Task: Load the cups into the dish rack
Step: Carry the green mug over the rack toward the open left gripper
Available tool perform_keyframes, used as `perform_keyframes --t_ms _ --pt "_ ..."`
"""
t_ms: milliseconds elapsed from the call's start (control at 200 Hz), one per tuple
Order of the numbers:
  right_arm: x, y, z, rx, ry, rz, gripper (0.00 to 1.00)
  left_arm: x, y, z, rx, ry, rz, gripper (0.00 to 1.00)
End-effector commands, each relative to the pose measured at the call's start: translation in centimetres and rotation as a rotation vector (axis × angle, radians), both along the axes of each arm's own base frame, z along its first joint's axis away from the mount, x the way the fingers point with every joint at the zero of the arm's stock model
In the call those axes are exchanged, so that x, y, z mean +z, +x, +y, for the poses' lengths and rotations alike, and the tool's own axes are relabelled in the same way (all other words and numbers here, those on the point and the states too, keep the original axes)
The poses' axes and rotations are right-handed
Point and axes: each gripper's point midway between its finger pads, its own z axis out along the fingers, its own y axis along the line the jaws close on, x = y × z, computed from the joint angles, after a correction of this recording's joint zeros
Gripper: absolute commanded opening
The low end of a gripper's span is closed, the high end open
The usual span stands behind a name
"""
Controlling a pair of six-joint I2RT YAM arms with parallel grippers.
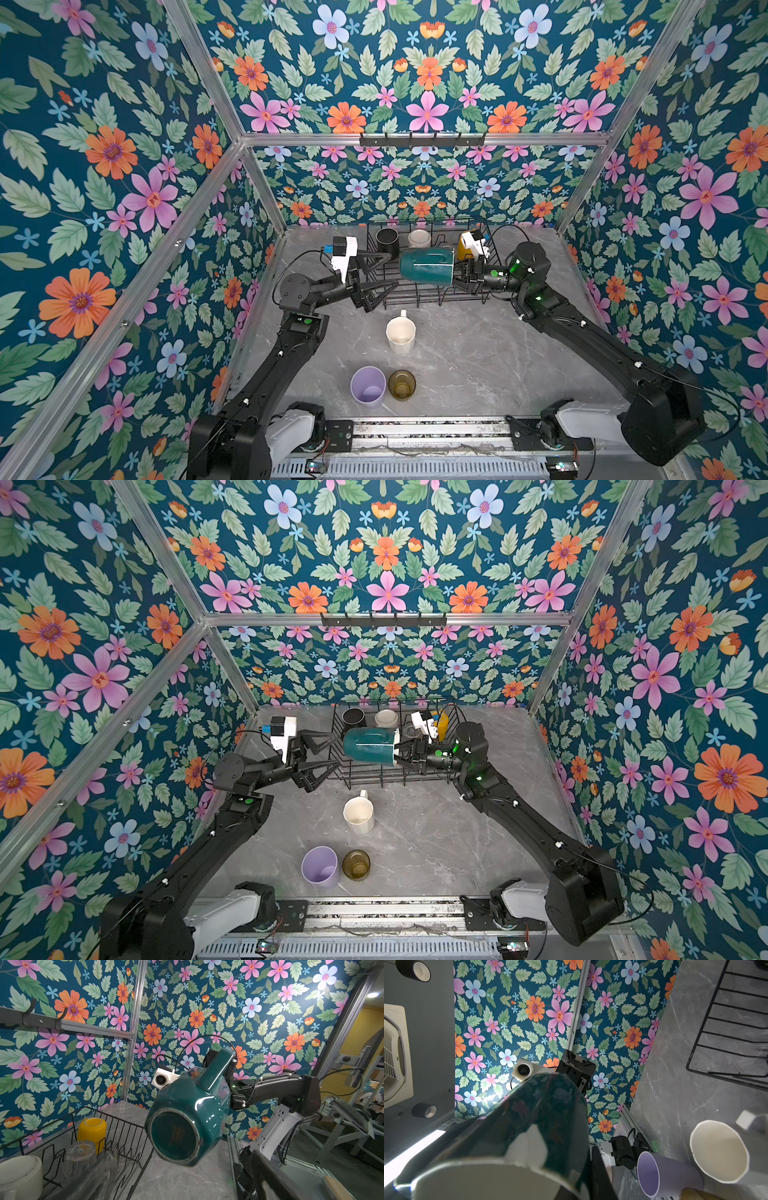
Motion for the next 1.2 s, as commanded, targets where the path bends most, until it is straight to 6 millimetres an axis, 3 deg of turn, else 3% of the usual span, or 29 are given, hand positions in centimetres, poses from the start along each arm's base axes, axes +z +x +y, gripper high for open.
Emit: perform_keyframes --t_ms 0,1195 --pt "2.5 -0.8 0.5 0.044 0.054 -0.107 0.0 0.7 -0.9 -0.1 -0.032 -0.006 -0.049 1.0" --pt "1.3 -2.4 6.9 0.264 0.056 -0.092 0.0 0.4 -1.9 -0.8 -0.097 0.002 -0.05 0.99"
